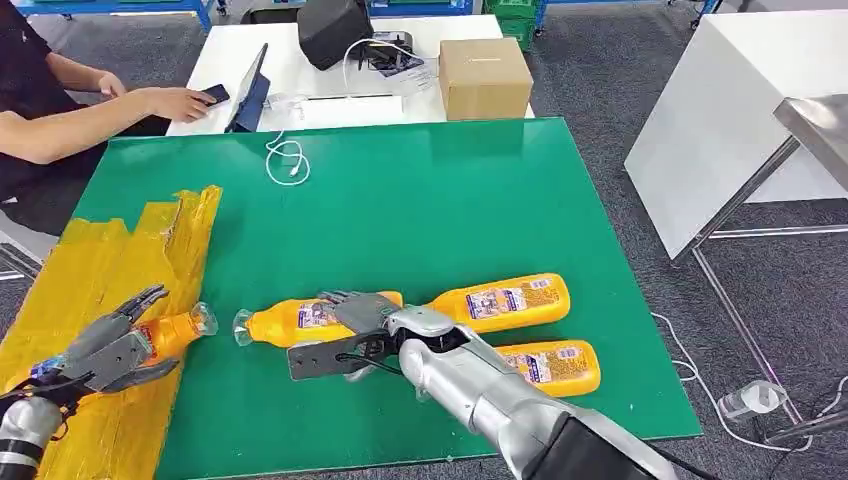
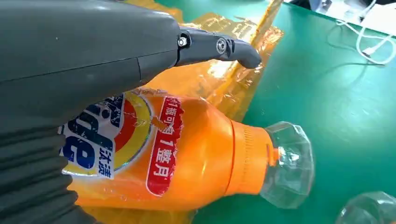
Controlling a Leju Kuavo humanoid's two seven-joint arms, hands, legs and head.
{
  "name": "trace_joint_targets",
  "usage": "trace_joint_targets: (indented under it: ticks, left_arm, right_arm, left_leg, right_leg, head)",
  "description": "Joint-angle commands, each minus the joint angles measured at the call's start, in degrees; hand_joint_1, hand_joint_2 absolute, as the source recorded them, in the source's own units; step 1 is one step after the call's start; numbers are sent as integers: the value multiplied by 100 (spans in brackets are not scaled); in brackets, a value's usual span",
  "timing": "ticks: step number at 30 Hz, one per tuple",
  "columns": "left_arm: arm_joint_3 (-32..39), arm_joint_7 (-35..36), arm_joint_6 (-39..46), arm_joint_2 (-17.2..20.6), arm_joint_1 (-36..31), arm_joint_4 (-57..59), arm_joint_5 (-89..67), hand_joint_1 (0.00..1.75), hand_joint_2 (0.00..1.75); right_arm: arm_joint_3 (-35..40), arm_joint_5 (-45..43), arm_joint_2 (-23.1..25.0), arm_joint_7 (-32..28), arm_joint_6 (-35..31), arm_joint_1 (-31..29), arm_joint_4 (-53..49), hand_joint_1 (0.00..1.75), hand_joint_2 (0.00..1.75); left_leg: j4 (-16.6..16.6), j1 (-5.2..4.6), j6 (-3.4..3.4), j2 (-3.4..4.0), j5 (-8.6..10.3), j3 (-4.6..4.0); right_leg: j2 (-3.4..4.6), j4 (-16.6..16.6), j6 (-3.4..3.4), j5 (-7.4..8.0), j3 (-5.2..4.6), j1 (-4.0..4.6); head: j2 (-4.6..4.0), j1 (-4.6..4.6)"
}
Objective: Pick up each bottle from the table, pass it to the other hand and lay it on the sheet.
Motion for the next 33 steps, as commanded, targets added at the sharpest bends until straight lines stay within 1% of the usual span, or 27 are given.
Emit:
trace_joint_targets:
  ticks: [1, 4, 7, 11, 13, 15, 16, 17, 21, 23, 26, 28, 30, 31, 33]
  left_arm:
    - [-188, -308, -453, -292, -278, 307, 442, 0, 0]
    - [-186, -307, -453, -284, -266, 301, 444, 0, 0]
    - [-41, -526, -778, -403, -253, 142, 881, 0, 0]
    - [39, -536, -1185, -592, -321, -104, 1340, 0, 0]
    - [31, -536, -1232, -676, -389, -158, 1434, 0, 0]
    - [5, -521, -1233, -721, -481, -127, 1463, 0, 0]
    - [-10, -519, -1223, -731, -511, -117, 1456, 0, 0]
    - [-23, -491, -1203, -751, -558, -57, 1467, 0, 0]
    - [103, -480, -1289, -875, -540, -85, 1705, 0, 0]
    - [269, -460, -1422, -998, -501, -208, 1973, 0, 0]
    - [375, -424, -1507, -1102, -488, -323, 2151, 0, 0]
    - [602, -295, -1625, -1278, -502, -457, 2503, 0, 0]
    - [904, -30, -1887, -1517, -478, -708, 3115, 0, 0]
    - [908, 43, -1895, -1540, -442, -814, 3148, 0, 0]
    - [908, 43, -1895, -1540, -442, -814, 3148, 0, 0]
  right_arm:
    - [574, 256, 18, 313, -230, -137, 994, 0, 175]
    - [571, 257, 16, 313, -237, -136, 996, 0, 175]
    - [789, 601, -1, 696, -317, -112, 1105, 0, 175]
    - [957, 932, -57, 1095, -232, 88, 1288, 0, 175]
    - [983, 1020, -93, 1212, -259, 208, 1330, 0, 175]
    - [902, 1028, -107, 1293, -111, 284, 1371, 0, 175]
    - [866, 1009, -120, 1290, -113, 299, 1369, 162, 175]
    - [708, 927, -136, 1259, -183, 339, 1355, 175, 175]
    - [460, 860, -140, 1242, -310, 338, 1325, 175, 175]
    - [289, 812, -129, 1217, -394, 348, 1309, 175, 175]
    - [209, 802, -120, 1188, -417, 347, 1292, 175, 175]
    - [9, 710, -110, 1164, -517, 372, 1264, 175, 175]
    - [-293, 601, -103, 1035, -911, 412, 1189, 175, 175]
    - [-313, 602, -92, 1031, -904, 400, 1199, 175, 175]
    - [-313, 602, -92, 1031, -904, 400, 1199, 175, 175]
  left_leg:
    - [-10, 2, 2, -23, 8, 5]
    - [-8, -1, 3, -23, 7, 4]
    - [-9, 3, 4, -25, 9, 3]
    - [-10, 5, 4, -35, 11, 5]
    - [-13, 4, 5, -51, 13, 8]
    - [-12, 5, 5, -51, 12, 12]
    - [-8, 3, 4, -45, 8, 14]
    - [-11, 6, 5, -55, 12, 11]
    - [-8, 4, 3, -36, 6, 28]
    - [-19, 5, 4, -46, 17, 32]
    - [-4, 1, 4, -28, 6, 41]
    - [-12, 7, 6, -40, 16, 33]
    - [-7, 2, 5, -32, 7, 39]
    - [-11, 4, 7, -39, 12, 34]
    - [-7, 3, 6, -25, 6, 36]
  right_leg:
    - [-24, -12, -5, 1, 14, 3]
    - [-23, -9, -1, 0, 12, -1]
    - [-25, -15, -2, 3, 14, 3]
    - [-36, -19, -2, 2, 19, 2]
    - [-51, -26, -2, 1, 25, 1]
    - [-51, -28, -2, 1, 29, 1]
    - [-45, -23, -1, -1, 27, -1]
    - [-56, -29, -3, 1, 30, 2]
    - [-36, -26, -3, 1, 37, 1]
    - [-49, -40, -5, 9, 44, 3]
    - [-34, -21, -2, 0, 32, -2]
    - [-46, -35, -3, 9, 20, 5]
    - [-36, -24, -2, 1, -4, 0]
    - [-43, -32, -3, 4, -5, 2]
    - [-29, -25, -2, 2, 12, 0]
  head:
    - [0, 0]
    - [0, 0]
    - [0, 0]
    - [0, 0]
    - [0, 0]
    - [0, 0]
    - [0, 0]
    - [0, 0]
    - [0, -2]
    - [0, -2]
    - [0, -2]
    - [0, 0]
    - [0, 0]
    - [0, -2]
    - [0, 0]
